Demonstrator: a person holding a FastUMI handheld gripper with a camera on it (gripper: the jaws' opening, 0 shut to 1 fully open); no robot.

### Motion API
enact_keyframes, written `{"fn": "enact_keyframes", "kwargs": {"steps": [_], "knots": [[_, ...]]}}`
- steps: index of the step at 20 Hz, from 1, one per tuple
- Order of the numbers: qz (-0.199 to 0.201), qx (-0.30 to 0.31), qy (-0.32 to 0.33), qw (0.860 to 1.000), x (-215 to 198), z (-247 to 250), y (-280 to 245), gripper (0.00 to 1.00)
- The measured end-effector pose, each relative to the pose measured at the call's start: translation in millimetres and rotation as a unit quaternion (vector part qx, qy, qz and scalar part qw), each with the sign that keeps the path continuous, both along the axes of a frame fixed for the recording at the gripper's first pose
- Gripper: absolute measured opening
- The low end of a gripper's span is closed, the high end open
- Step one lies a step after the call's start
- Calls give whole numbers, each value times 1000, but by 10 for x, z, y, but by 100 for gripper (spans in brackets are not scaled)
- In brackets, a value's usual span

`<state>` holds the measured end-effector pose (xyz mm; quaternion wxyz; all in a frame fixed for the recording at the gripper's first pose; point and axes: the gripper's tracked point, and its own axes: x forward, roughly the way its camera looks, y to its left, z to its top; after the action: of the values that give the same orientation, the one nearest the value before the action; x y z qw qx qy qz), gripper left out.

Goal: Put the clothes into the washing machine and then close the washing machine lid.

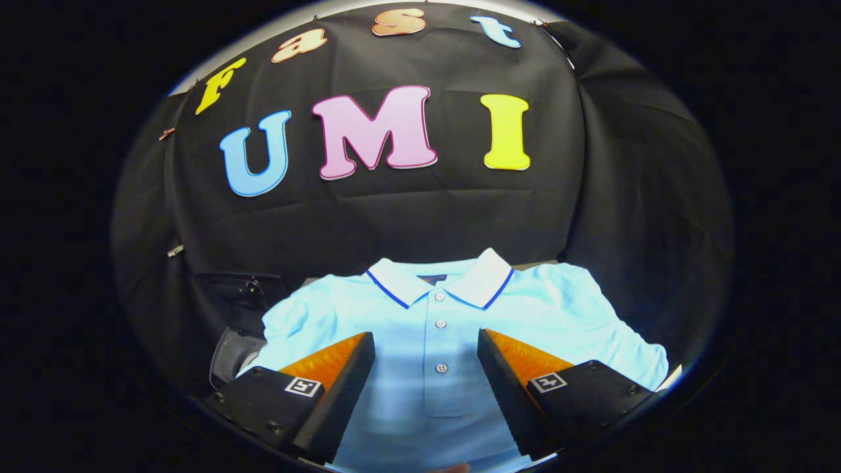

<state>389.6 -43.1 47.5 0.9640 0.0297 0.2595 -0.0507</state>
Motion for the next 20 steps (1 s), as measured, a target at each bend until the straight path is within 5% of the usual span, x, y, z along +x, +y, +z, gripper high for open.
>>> {"fn": "enact_keyframes", "kwargs": {"steps": [16, 18, 20], "knots": [[-30, -6, 85, 996, 124, -260, 3, 99], [-42, -3, 97, 994, 153, -251, -42, 96], [-54, 2, 100, 993, 132, -236, -114, 82]]}}
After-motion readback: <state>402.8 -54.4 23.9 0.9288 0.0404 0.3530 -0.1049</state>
